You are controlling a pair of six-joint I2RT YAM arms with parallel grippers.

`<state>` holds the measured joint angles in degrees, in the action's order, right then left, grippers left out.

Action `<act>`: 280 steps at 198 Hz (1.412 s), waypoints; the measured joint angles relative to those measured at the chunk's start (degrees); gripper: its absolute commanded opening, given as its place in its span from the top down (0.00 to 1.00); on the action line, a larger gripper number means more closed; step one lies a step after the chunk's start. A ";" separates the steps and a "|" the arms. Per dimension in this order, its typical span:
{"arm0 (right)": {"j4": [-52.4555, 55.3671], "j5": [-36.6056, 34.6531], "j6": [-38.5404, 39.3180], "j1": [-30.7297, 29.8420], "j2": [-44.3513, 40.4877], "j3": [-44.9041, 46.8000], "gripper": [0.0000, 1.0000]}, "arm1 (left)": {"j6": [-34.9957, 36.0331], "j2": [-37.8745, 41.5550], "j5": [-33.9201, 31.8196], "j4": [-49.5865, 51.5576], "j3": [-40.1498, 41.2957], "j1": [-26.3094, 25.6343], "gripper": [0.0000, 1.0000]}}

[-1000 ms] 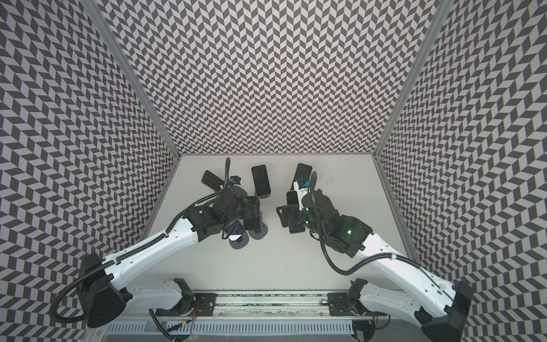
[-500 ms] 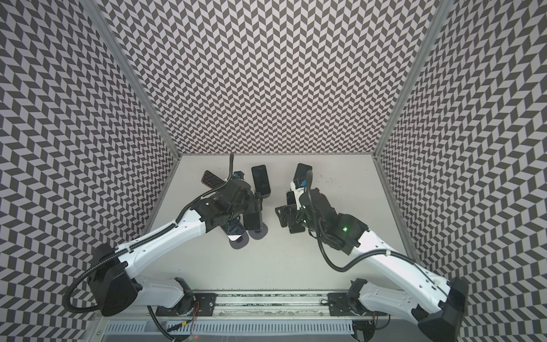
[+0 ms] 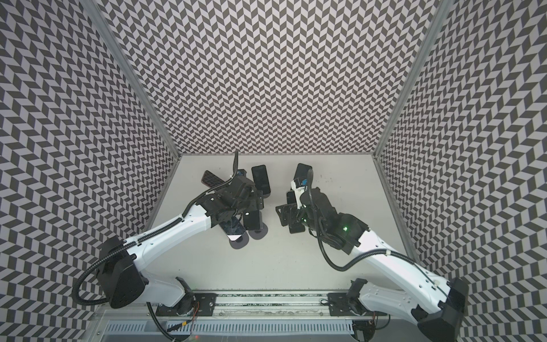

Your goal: Remove the phone from the phone stand

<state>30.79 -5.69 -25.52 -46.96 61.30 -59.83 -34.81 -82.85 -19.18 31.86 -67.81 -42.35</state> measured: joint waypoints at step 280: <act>0.02 0.15 -0.02 0.00 0.00 0.00 0.15 | -1.07 -1.95 -2.62 -1.33 3.10 0.50 0.02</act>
<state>30.81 -5.54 -25.54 -46.96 61.30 -59.83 -35.88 -84.79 -21.80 30.52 -64.71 -41.85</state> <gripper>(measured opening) 0.852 0.977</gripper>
